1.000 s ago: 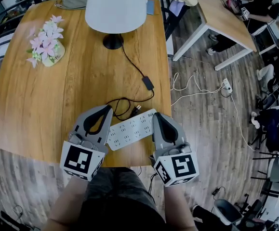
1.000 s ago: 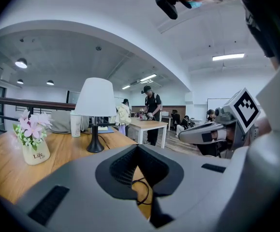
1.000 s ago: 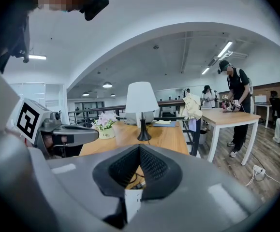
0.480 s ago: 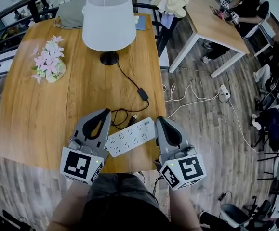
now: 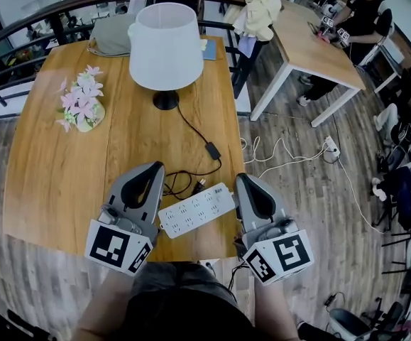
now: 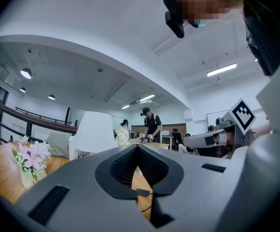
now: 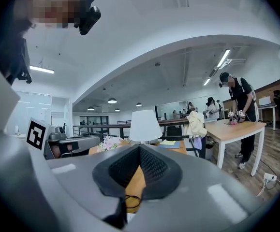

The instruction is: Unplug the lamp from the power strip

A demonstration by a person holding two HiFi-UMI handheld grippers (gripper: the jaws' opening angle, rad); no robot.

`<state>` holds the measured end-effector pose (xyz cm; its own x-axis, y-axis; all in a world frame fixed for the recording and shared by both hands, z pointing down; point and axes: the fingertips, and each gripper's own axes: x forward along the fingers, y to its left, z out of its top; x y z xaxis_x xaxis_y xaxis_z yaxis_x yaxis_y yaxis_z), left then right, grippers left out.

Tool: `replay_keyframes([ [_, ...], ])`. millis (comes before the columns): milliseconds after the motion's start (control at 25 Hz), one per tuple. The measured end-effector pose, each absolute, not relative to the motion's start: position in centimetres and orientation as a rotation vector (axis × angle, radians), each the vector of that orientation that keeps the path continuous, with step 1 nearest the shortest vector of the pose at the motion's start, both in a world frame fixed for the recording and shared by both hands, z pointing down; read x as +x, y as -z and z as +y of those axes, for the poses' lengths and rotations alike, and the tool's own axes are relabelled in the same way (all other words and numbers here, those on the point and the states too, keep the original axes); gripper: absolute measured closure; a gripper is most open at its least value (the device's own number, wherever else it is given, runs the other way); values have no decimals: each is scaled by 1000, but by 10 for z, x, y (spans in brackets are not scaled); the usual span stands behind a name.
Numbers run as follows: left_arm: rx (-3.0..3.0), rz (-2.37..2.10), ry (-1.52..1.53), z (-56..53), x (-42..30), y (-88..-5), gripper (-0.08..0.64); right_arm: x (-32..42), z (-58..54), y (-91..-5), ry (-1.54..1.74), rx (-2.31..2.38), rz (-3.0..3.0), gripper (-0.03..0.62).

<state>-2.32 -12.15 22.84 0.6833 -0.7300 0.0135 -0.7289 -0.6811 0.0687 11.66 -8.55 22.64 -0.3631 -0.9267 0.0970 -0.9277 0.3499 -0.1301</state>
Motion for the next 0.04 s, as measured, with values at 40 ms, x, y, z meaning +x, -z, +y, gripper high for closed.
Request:
replay_keyframes([
  [40, 2821, -1218, 43, -120, -24, -225, 565, 116, -85, -224, -255, 1770, -2583, 583],
])
